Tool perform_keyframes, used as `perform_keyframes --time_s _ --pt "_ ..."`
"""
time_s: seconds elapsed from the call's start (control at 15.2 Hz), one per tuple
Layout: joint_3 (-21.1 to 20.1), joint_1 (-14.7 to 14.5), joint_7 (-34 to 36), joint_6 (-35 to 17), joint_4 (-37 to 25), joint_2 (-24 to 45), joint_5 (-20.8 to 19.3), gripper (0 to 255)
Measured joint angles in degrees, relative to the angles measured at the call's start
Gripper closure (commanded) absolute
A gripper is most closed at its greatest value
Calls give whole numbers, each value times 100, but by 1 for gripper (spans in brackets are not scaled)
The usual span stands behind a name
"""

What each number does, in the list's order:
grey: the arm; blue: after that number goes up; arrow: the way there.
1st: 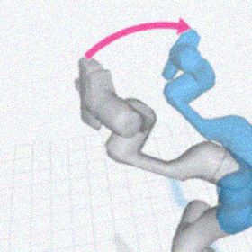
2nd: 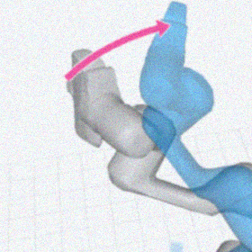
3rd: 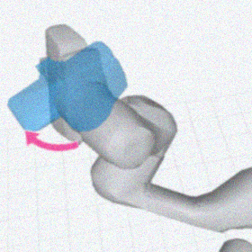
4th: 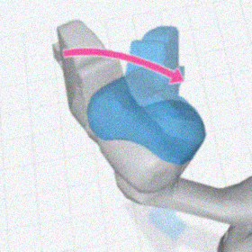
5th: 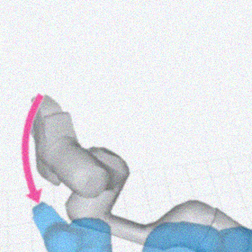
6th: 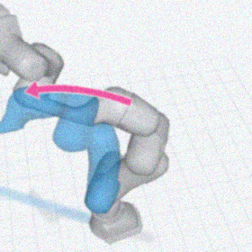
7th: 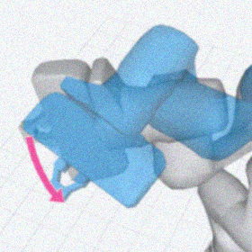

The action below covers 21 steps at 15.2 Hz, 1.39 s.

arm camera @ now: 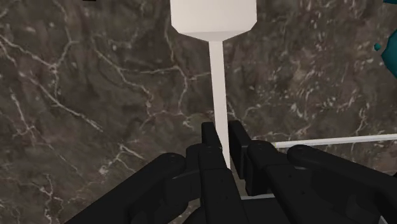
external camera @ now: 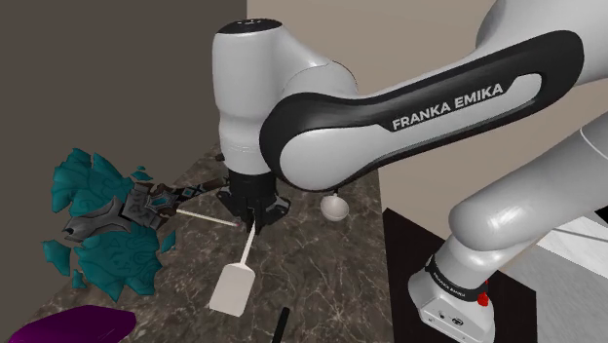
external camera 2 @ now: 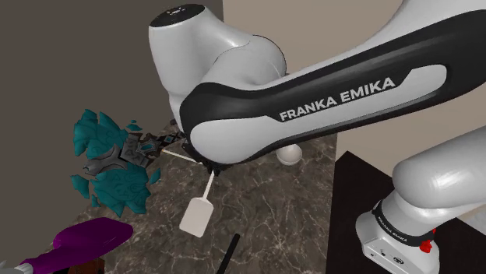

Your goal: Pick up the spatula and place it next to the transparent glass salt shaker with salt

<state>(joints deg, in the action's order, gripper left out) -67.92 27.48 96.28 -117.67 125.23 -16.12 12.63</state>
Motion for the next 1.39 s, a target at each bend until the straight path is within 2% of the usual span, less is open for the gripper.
perform_keyframes --time_s 0.53,1.12,1.19,1.39 --pt "410 -185 -187 665 -448 -270 139 255" --pt "671 -263 -252 1312 -971 -411 170 255" --pt "765 -295 -330 1318 -916 -469 200 255" --pt "1386 -546 -847 1345 -480 -910 421 255"
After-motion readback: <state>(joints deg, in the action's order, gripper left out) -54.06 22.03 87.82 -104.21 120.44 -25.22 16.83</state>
